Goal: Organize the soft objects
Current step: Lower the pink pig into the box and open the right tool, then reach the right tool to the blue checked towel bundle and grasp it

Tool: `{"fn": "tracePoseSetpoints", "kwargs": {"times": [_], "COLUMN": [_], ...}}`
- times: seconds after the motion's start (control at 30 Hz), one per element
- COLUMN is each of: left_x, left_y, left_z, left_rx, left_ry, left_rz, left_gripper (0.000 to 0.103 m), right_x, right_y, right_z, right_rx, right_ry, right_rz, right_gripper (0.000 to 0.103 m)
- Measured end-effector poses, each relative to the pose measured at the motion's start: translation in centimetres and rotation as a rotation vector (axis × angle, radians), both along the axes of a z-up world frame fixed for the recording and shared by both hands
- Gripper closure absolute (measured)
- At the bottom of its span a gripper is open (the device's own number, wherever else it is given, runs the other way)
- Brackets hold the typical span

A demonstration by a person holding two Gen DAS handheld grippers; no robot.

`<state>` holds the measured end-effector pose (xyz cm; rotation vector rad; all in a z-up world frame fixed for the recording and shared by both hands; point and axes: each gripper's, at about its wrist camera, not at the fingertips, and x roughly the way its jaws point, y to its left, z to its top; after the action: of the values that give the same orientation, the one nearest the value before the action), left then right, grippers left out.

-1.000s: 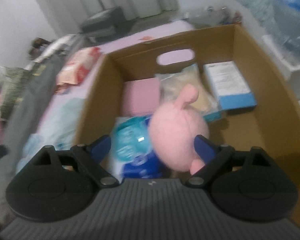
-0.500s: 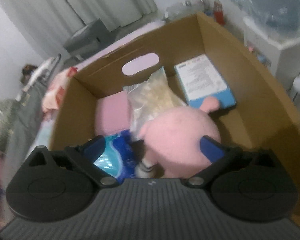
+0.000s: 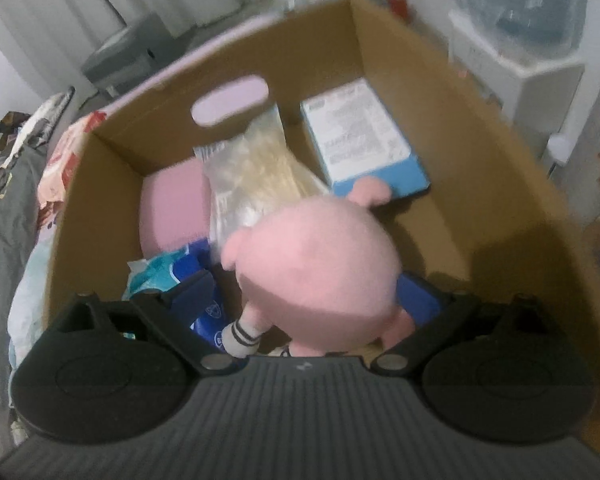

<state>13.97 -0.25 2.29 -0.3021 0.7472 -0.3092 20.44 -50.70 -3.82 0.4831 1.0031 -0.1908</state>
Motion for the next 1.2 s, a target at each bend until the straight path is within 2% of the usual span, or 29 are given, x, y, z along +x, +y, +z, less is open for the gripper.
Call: {"fn": "tracePoseSetpoints", "kwargs": {"times": [0.07, 0.2, 0.33, 0.43, 0.5, 0.57, 0.67, 0.87, 0.97, 1.07, 1.13, 1.2], "left_x": [-0.2, -0.5, -0.3, -0.3, -0.3, -0.3, -0.5, -0.6, -0.8, -1.0, -0.9, -0.7], "left_y": [0.0, 0.3, 0.6, 0.6, 0.6, 0.7, 1.0, 2.0, 2.4, 2.5, 2.8, 3.0], "left_z": [-0.1, -0.1, 0.0, -0.1, -0.2, -0.3, -0.3, -0.1, 0.0, 0.1, 0.0, -0.3], "left_rx": [0.005, 0.008, 0.003, 0.001, -0.001, 0.0, 0.008, 0.032, 0.078, 0.154, 0.19, 0.233], "left_ry": [0.003, 0.003, 0.005, 0.004, 0.006, 0.009, 0.005, -0.022, -0.053, -0.084, -0.085, -0.084], "left_rz": [0.0, 0.003, 0.009, 0.012, 0.011, 0.012, 0.017, 0.048, 0.063, 0.079, 0.087, 0.101], "left_gripper": [0.027, 0.027, 0.027, 0.027, 0.027, 0.027, 0.027, 0.027, 0.027, 0.026, 0.026, 0.026], "right_x": [0.5, 0.6, -0.1, -0.6, -0.6, -0.5, 0.0, -0.3, -0.2, 0.3, 1.0, 2.3], "right_y": [0.1, 1.2, 4.2, 6.5, 7.6, 8.2, 8.0, 5.1, 4.4, 5.2, 6.9, 9.5], "right_z": [-0.7, -0.1, 2.4, 3.5, 3.4, 2.9, 2.8, 6.0, 8.0, 9.5, 9.8, 9.3], "right_rx": [-0.021, -0.09, -0.286, -0.381, -0.442, -0.464, -0.471, -0.269, -0.101, 0.109, 0.241, 0.366], "right_ry": [0.016, 0.001, -0.042, -0.054, -0.055, -0.048, -0.053, -0.17, -0.253, -0.312, -0.31, -0.27], "right_rz": [0.001, 0.089, 0.32, 0.562, 0.648, 0.697, 0.68, 0.523, 0.433, 0.397, 0.402, 0.42], "right_gripper": [0.003, 0.013, 0.013, 0.011, 0.008, 0.007, 0.006, 0.004, 0.004, 0.003, 0.003, 0.003]}}
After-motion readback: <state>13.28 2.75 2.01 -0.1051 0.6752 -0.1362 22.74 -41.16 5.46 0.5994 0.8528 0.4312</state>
